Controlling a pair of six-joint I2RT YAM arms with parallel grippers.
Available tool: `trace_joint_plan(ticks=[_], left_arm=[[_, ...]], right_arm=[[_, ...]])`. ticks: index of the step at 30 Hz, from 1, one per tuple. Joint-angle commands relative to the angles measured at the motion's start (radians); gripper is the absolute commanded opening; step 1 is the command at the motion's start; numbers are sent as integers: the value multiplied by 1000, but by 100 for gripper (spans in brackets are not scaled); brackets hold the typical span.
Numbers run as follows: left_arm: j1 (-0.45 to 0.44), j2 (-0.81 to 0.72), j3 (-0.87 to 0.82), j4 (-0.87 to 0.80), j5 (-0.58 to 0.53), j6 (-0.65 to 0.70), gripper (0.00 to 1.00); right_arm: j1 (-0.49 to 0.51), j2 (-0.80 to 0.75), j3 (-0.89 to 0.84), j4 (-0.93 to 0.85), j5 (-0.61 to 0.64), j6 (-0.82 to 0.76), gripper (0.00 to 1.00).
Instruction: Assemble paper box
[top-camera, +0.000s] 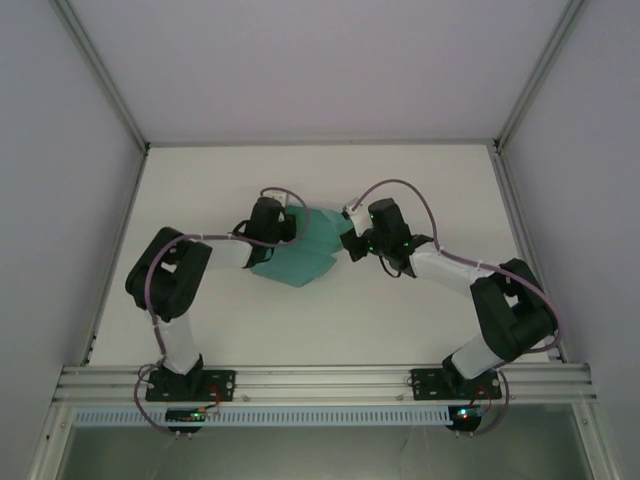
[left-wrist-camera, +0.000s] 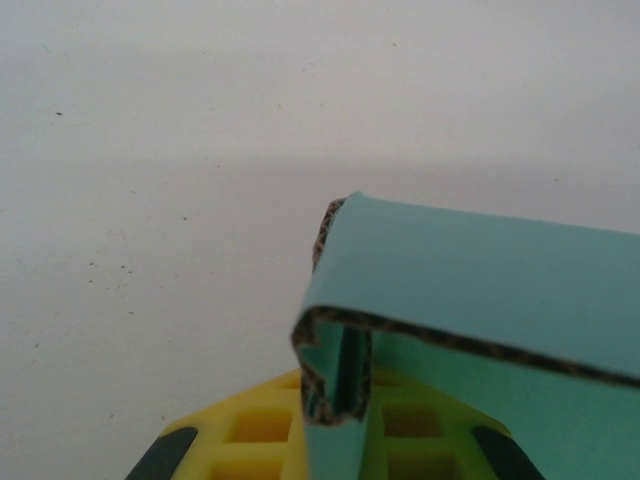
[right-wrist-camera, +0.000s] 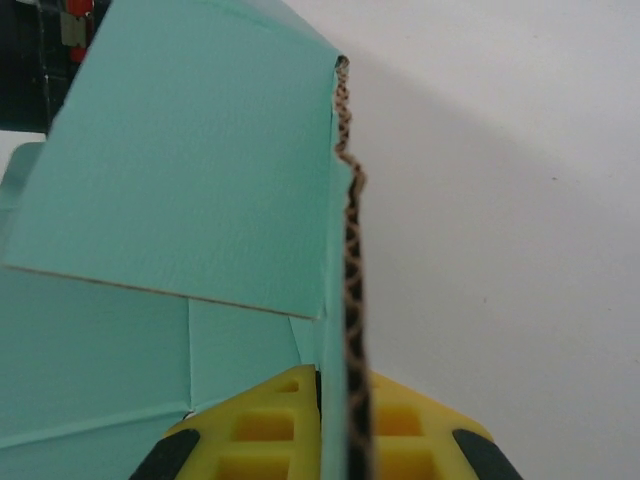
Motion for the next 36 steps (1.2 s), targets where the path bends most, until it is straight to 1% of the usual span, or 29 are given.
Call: trace_joint_plan(ticks=[1,2,3,4,5,7,8,10,11,12,13,14,15,16,17,18,19,20,22,23,26,29,33,36], left_arm=[[58,6,18,-207,-499,48,0],[52,8,29,-234,-554,44,0],[44,14,36,-251,-597,43,0],[39,16,38,-258,-620,40,0],[37,14,38,-265,-596,39,0],[39,-7,16,-231,-484,38,0],[39,-22,-2,-197,-398,46,4],[39,-53,-37,-125,-245,48,7],[37,-70,-59,-75,-168,55,8],[37,-84,-78,-35,-113,44,7],[36,-97,-90,-3,-65,37,3],[36,-110,-96,16,-33,20,0],[35,-120,-97,21,-10,0,0],[35,-128,-95,23,14,-11,0],[31,-137,-95,23,11,-19,0],[25,-144,-96,25,-4,-33,0],[15,-156,-98,22,-28,-33,0],[3,-163,-96,11,-64,-33,0],[-17,-174,-81,-31,-139,-31,0],[-21,-177,-76,-46,-161,-30,0],[-30,-183,-78,-55,-172,-24,0],[-38,-186,-82,-52,-158,-22,0],[-46,-195,-85,-53,-142,-26,0],[-51,-207,-85,-59,-147,-25,0]], right_arm=[[-18,-57,-34,-117,194,9,0],[-14,-61,-32,-108,241,17,0],[-12,-63,-28,-112,255,21,0],[-9,-63,-25,-111,260,24,0],[-7,-62,-23,-107,258,25,0],[-1,-58,-24,-92,250,25,0],[-2,-52,-24,-87,246,25,0],[0,-41,-21,-81,230,24,0],[0,-35,-22,-84,207,27,0],[-3,-33,-21,-79,178,38,0],[-4,-33,-20,-73,159,39,0],[-5,-36,-18,-68,138,40,4],[-4,-45,-19,-60,121,40,12],[-4,-62,-23,-54,112,40,24],[-4,-81,-26,-55,103,40,37],[-4,-105,-32,-59,96,44,46],[-4,-134,-40,-63,93,54,56],[-6,-163,-48,-66,90,59,67],[-9,-231,-67,-70,105,72,84],[-9,-263,-76,-66,115,76,98],[-11,-342,-91,-27,185,98,99],[-13,-347,-46,-31,242,110,99],[-15,-251,61,-93,307,86,99],[-17,-155,120,-115,304,69,99]])
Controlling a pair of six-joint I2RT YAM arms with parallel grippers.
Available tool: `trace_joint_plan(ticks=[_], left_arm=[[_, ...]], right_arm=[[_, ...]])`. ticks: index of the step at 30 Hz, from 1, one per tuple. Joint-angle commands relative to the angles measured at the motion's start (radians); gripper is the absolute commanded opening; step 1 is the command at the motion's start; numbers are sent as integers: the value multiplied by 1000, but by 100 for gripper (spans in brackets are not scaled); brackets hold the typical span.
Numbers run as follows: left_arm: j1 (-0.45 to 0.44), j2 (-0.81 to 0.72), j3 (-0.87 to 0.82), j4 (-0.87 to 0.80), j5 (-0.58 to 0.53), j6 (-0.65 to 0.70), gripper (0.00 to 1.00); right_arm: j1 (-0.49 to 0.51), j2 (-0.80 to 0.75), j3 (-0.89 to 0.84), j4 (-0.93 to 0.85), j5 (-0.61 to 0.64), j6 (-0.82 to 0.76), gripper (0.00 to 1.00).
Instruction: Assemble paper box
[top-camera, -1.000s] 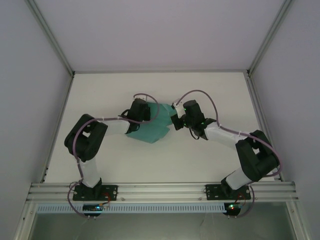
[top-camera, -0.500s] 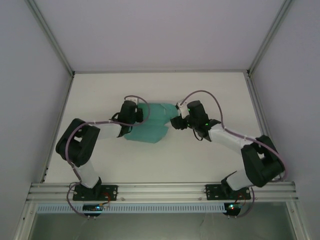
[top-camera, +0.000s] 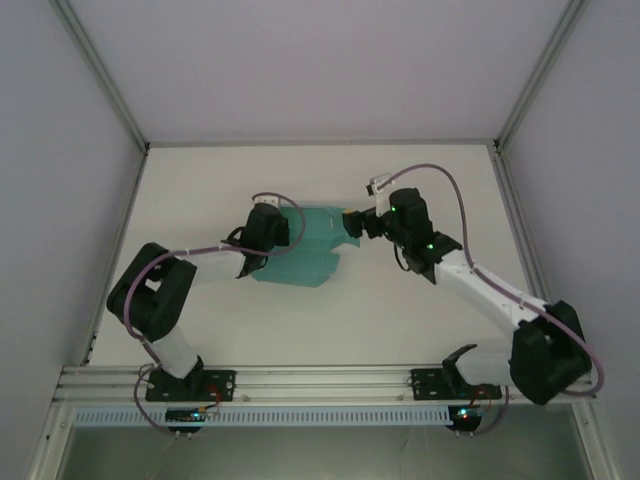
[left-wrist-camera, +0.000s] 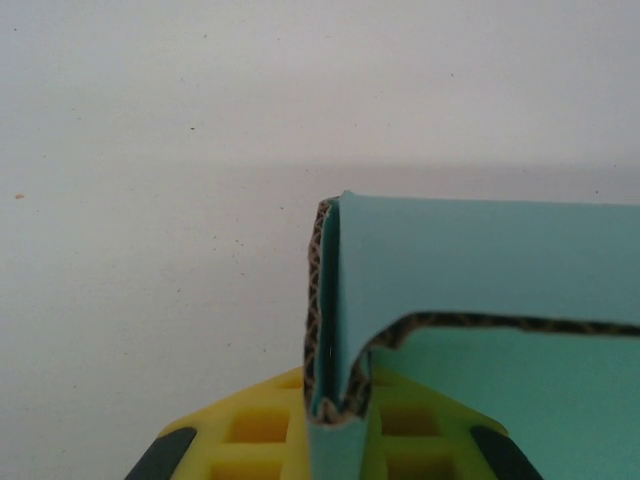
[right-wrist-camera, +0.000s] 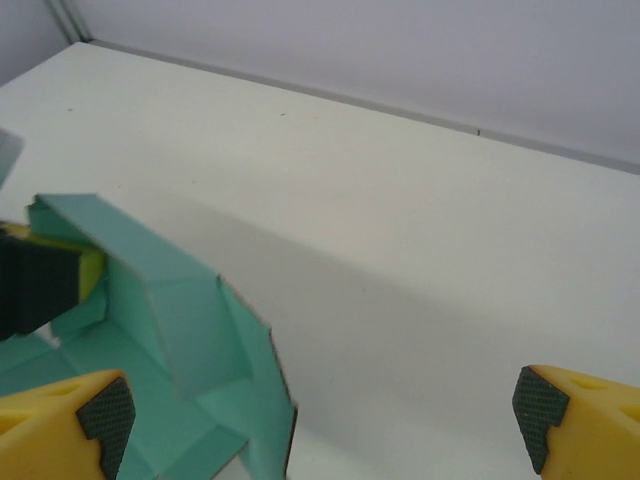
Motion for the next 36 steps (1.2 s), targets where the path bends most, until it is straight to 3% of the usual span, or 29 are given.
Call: trace_joint_plan(ticks=[1,6,12,17,19,24,31,36], left_arm=[[-12,-51,12,-13,-11,-8,0],[-18,-58,17,-24,1,-4,0],[-26,-55,25,-33,3,-12,0],[-37,-39,45,-43,5,-20,0],[-37,-37,54,-58,-8,-28,0],[-34,-40,60,-80,-68,-38,0],[-4,-36,61,-90,-71,-39,0],[7,-30,67,-90,-46,-27,0]], right_arm=[[-5,96,71,-59,29,-26,99],[-2,256,156,-68,19,-44,99],[39,366,198,70,-25,-64,99],[97,424,206,210,232,19,99],[105,422,218,182,300,43,99],[107,341,186,13,329,58,99],[104,155,55,-250,344,147,99],[100,149,11,-294,306,150,99]])
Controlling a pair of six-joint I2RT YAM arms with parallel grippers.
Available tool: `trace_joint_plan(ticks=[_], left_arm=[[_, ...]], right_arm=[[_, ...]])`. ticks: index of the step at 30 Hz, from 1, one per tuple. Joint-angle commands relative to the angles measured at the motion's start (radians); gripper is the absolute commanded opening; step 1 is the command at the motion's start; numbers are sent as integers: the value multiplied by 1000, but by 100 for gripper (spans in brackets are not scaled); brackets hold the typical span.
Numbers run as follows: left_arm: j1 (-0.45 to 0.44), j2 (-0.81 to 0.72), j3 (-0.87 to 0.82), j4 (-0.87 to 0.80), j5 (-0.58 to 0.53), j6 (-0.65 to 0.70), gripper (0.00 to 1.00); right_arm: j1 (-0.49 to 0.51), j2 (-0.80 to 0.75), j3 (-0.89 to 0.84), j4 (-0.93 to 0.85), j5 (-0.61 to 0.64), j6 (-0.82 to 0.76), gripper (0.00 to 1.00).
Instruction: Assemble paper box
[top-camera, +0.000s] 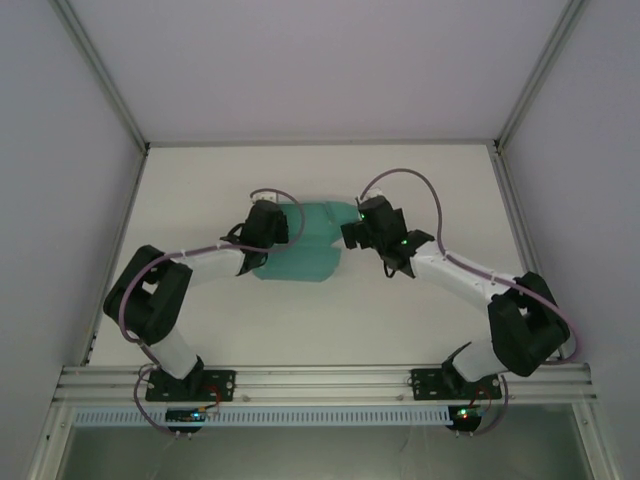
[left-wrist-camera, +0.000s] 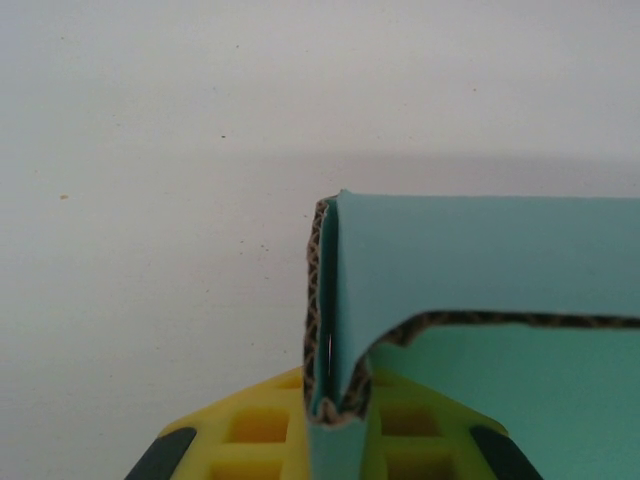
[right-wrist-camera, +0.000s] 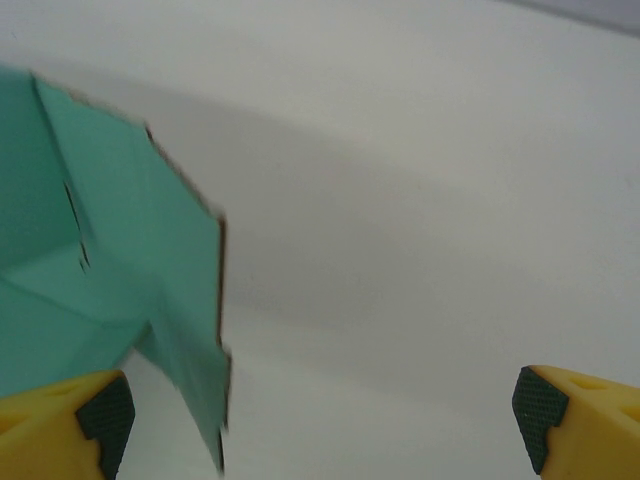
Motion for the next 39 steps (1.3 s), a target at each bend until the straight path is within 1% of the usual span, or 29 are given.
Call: trace_joint_plan(ticks=[1,3,9,15,19,22,25,28,30,36,39], left_arm=[[8,-6,31,-6,16,6,0],[7,-10,31,-2,35,13,0],[8,-10,22,7,61,14,0],[8,-12,28,14,83,6,0],[7,-8,35,21,103,-4,0],[8,3,39,23,120,-8,0],[9,4,38,18,120,-17,0],[15,0,34,18,115,-19,0],[27,-3,29,17,118,-21,0],[61,-27,8,32,129,-1,0],[67,-39,-2,43,140,24,0]], right_arm=[[-5,21,-22,-82,9,47,99],[-8,41,-20,-43,6,45,99],[-25,120,32,96,-69,35,99],[-28,208,107,163,-200,38,99],[-21,265,137,207,-217,14,99],[0,307,151,237,-177,1,99],[10,312,156,233,-124,2,99],[8,263,135,205,-121,-2,100],[5,192,104,167,-138,-9,99],[-3,-95,3,-31,-240,-60,99],[-50,-236,-57,-81,-284,-60,99]])
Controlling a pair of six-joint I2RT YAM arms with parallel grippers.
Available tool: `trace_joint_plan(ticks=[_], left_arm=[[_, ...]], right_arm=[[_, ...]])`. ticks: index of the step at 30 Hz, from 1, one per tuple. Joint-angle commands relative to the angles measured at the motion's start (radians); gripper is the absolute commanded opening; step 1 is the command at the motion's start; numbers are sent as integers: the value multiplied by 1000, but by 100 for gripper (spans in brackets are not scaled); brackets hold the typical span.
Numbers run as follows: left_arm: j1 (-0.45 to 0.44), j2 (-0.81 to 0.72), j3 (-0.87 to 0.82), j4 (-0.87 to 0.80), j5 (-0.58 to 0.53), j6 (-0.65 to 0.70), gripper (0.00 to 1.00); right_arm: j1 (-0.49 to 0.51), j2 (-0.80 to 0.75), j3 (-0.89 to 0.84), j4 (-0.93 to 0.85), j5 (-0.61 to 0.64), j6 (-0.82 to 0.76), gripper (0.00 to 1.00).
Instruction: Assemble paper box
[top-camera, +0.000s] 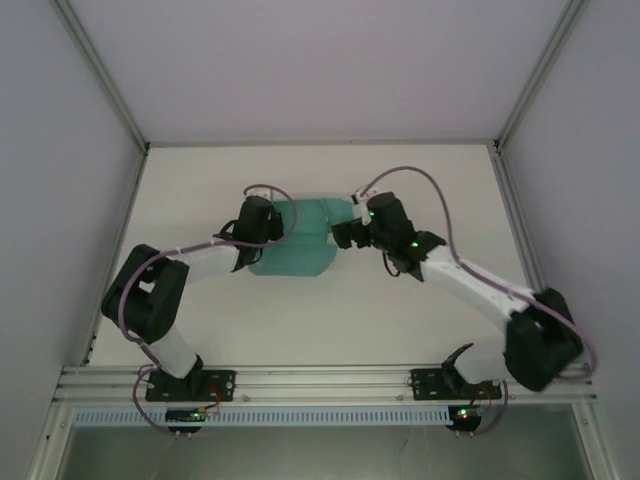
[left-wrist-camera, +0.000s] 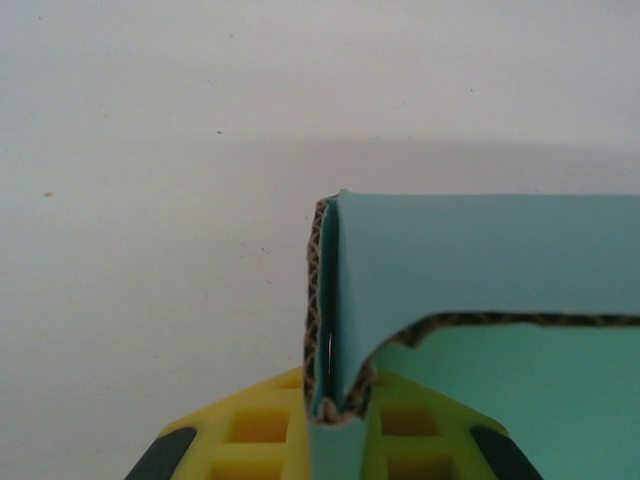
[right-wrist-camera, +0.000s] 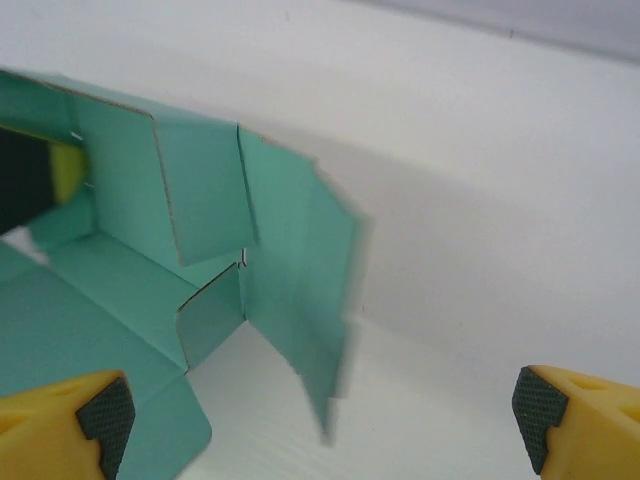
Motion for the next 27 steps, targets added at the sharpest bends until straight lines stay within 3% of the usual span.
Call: trace_joint_plan(ticks=[1,5,10,15,21,27], left_arm=[[6,-42,-6,37,27,26,0],[10,-52,-20,62,48,35,0],[12,-55,-24,82,105,57,0],[9,-48,-24,89,109,55,0],[10,-21,11,56,90,57,0],[8,-16,18,76,119,66,0]], right_arm=[[-66,-128,-71,-115,-79,-18,99],[-246,-187,-126,-129,-213,51,94],[-361,-53,-81,-91,-459,54,83],[-323,150,74,-98,-583,-42,75],[-240,282,147,-120,-836,-153,61],[-189,321,167,-95,-801,-158,58]])
